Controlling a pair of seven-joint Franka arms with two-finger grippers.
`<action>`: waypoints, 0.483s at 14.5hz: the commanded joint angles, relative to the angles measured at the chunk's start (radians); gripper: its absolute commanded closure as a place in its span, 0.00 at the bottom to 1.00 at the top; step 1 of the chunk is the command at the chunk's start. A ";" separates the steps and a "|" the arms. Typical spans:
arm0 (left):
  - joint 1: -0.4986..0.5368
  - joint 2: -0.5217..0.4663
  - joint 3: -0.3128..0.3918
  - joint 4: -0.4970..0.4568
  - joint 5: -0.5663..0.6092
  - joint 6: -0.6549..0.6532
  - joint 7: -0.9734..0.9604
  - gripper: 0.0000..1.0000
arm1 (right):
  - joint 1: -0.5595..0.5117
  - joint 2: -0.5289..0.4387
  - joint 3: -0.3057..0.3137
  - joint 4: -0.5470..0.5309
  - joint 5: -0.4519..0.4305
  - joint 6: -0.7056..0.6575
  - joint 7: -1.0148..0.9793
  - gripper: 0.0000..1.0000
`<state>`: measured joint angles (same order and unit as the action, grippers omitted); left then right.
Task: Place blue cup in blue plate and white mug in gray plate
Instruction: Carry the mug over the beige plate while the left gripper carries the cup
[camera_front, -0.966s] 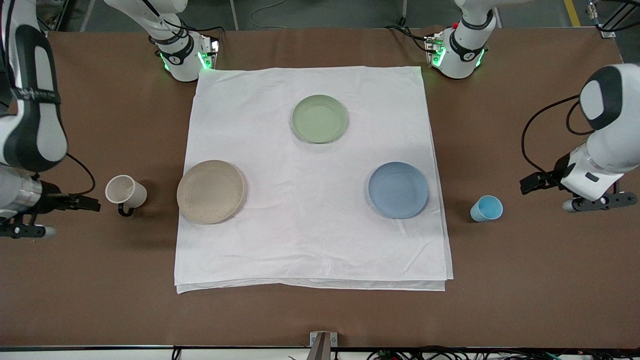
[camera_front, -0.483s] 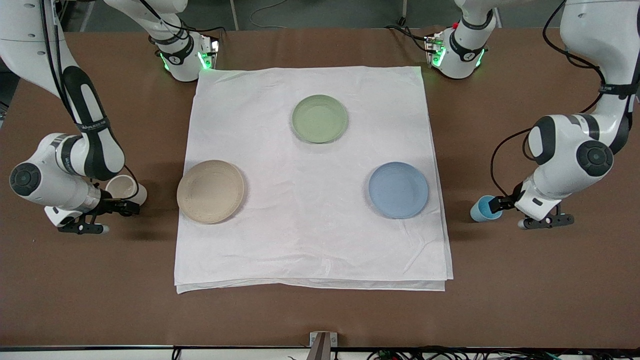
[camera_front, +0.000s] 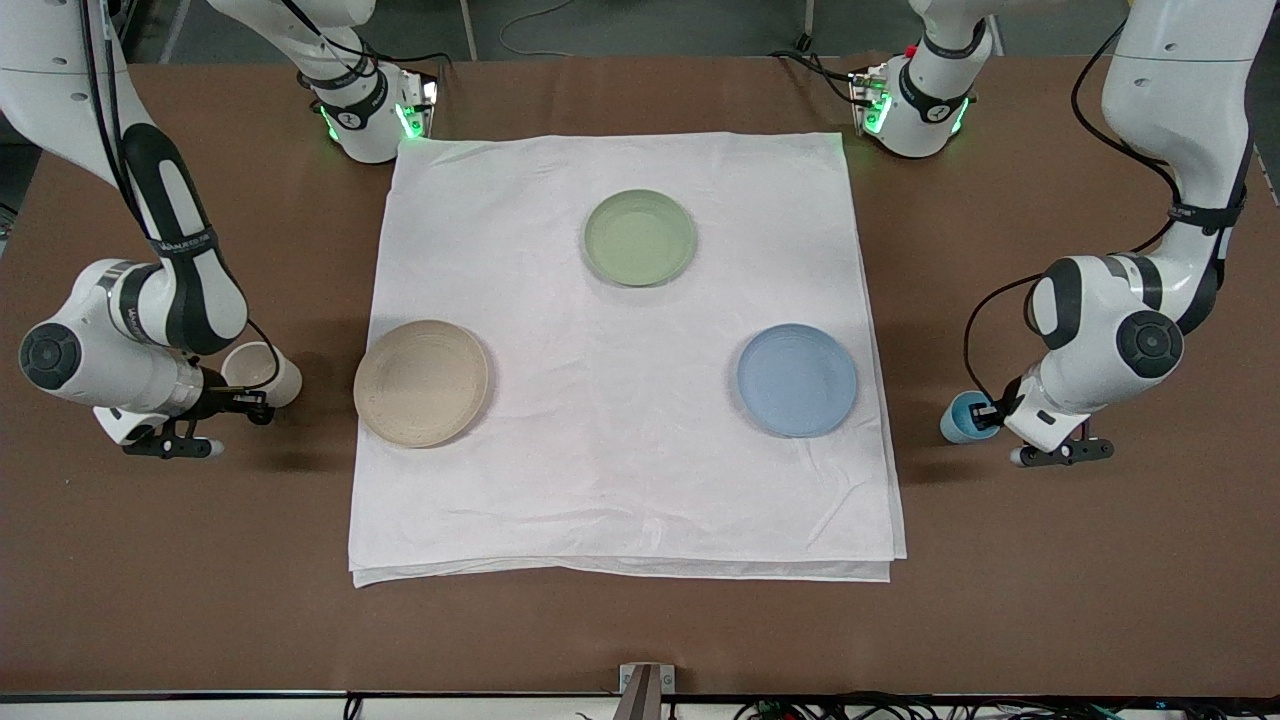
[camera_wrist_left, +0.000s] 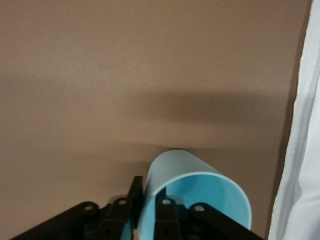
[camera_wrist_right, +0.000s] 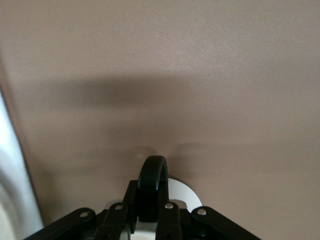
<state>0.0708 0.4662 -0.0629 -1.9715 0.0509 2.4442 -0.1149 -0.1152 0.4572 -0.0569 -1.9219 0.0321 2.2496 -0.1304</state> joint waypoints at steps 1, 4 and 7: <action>-0.006 -0.038 -0.011 0.011 0.003 -0.013 -0.003 1.00 | 0.023 -0.067 0.011 0.053 0.089 -0.170 0.059 1.00; -0.009 -0.122 -0.095 0.020 0.003 -0.108 -0.084 1.00 | 0.161 -0.159 0.012 -0.015 0.135 -0.185 0.277 1.00; -0.009 -0.146 -0.243 0.048 0.003 -0.206 -0.308 1.00 | 0.287 -0.199 0.012 -0.124 0.229 -0.061 0.382 1.00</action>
<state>0.0655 0.3480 -0.2322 -1.9211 0.0508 2.2841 -0.3039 0.0977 0.3152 -0.0353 -1.9198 0.2104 2.0869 0.1865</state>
